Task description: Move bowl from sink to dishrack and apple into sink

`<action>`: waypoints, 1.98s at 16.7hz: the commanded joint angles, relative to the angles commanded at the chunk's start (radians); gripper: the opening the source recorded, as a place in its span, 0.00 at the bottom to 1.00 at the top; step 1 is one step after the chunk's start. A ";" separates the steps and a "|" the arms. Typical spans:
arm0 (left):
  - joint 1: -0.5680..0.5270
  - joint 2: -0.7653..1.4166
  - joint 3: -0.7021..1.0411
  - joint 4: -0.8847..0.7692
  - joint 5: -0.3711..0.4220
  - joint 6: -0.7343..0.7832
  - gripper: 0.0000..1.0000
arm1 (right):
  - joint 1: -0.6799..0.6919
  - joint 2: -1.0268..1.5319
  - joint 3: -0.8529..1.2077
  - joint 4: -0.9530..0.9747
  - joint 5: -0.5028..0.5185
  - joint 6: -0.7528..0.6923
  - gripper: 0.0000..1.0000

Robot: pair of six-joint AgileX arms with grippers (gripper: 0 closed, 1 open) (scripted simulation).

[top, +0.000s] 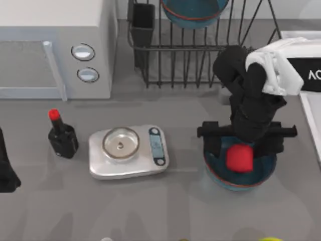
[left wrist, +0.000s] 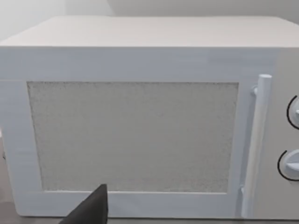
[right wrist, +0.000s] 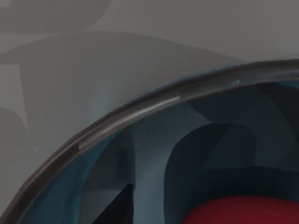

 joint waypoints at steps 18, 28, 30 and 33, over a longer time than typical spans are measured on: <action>0.000 0.000 0.000 0.000 0.000 0.000 1.00 | 0.002 0.027 -0.028 0.034 0.000 0.001 0.10; 0.000 0.000 0.000 0.000 0.000 0.000 1.00 | 0.006 -0.050 -0.002 -0.017 0.025 -0.002 0.00; 0.000 0.000 0.000 0.000 0.000 0.000 1.00 | 0.005 -0.054 0.013 -0.033 0.025 -0.001 0.00; 0.000 0.000 0.000 0.000 0.000 0.000 1.00 | 0.004 -0.079 0.089 -0.134 0.024 0.001 0.00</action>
